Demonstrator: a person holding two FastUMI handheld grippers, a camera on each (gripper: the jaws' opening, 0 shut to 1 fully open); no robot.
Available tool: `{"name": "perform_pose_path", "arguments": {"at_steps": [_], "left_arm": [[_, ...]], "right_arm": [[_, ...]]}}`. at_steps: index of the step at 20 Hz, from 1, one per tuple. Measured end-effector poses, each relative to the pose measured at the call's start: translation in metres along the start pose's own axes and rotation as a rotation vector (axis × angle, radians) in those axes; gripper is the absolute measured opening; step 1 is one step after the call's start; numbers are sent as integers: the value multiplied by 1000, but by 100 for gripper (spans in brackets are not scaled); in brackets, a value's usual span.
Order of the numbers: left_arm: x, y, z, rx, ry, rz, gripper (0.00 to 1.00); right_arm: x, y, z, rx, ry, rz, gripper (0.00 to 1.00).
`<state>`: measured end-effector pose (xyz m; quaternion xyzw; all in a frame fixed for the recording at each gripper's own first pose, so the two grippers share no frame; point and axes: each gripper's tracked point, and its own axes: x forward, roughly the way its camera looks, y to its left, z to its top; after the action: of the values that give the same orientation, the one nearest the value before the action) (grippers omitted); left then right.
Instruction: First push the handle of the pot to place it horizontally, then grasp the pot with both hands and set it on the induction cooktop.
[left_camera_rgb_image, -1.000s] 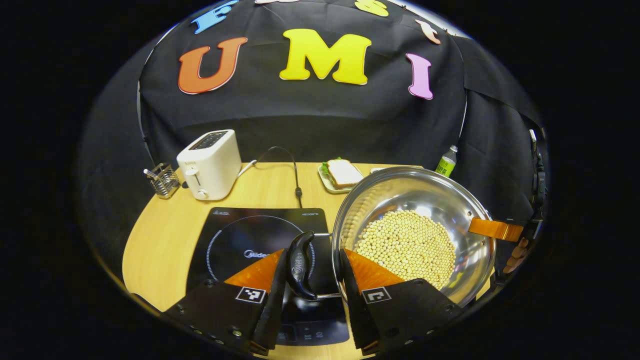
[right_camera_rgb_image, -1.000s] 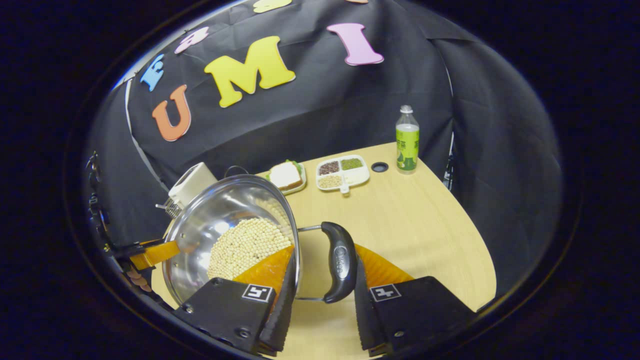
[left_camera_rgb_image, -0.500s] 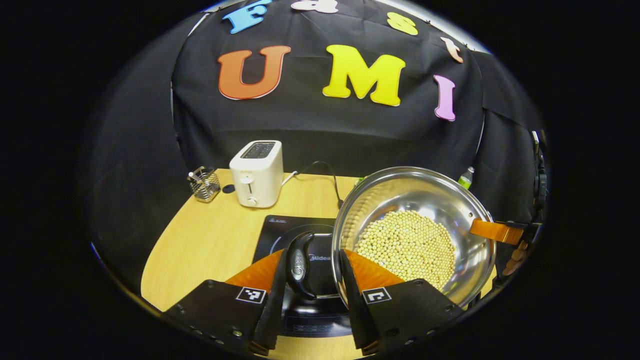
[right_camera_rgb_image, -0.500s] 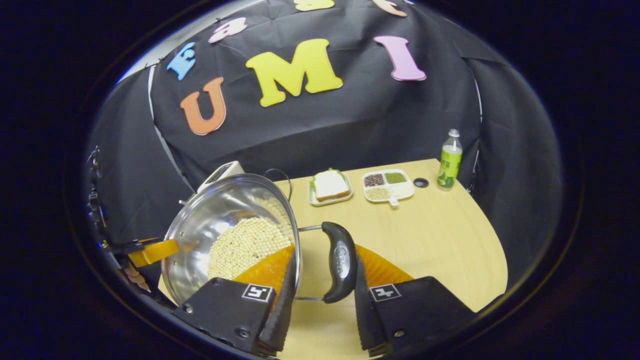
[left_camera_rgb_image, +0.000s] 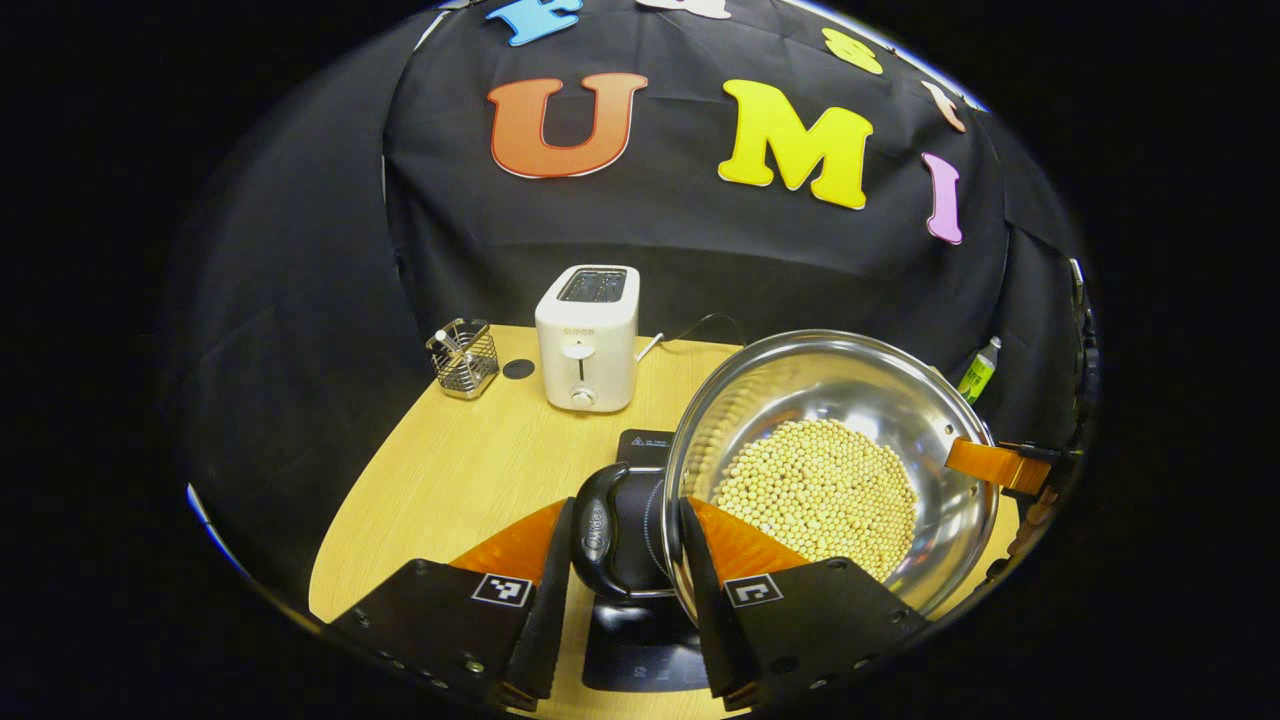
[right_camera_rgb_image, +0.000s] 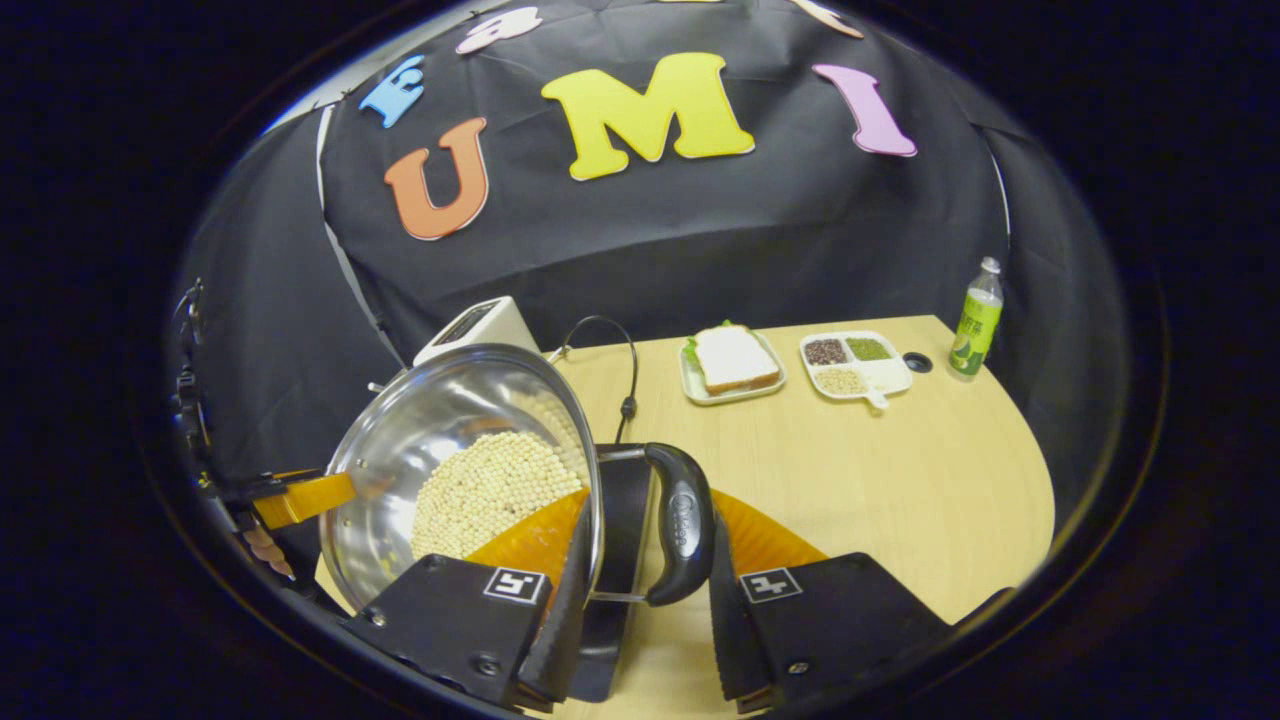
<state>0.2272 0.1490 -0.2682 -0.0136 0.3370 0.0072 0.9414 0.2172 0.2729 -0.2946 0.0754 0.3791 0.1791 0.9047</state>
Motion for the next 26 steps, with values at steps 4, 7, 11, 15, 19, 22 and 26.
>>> {"name": "perform_pose_path", "arguments": {"at_steps": [4, 7, 11, 15, 19, 22, 26], "left_arm": [[30, 16, -12, -16, 43, 41, 55], [46, 21, -18, 9, 57, 50, 55], [56, 23, -20, 6, 50, 38, 55], [57, 23, -18, 23, 26, 47, 55], [59, 23, -26, 28, 23, 47, 55], [60, 23, -24, 29, -2, 41, 57], [58, 28, -13, 21, -46, 65, 62]], "right_arm": [[35, 8, -15, 4, 20, -2, 56], [52, 6, -27, 23, 42, -9, 57], [60, 5, -28, 23, 35, -14, 56], [64, 5, -31, 44, 33, 4, 56], [69, 4, -32, 91, 22, 19, 58], [69, 4, -30, 94, -6, 37, 61], [57, 4, -18, -12, -93, 25, 70]]}}
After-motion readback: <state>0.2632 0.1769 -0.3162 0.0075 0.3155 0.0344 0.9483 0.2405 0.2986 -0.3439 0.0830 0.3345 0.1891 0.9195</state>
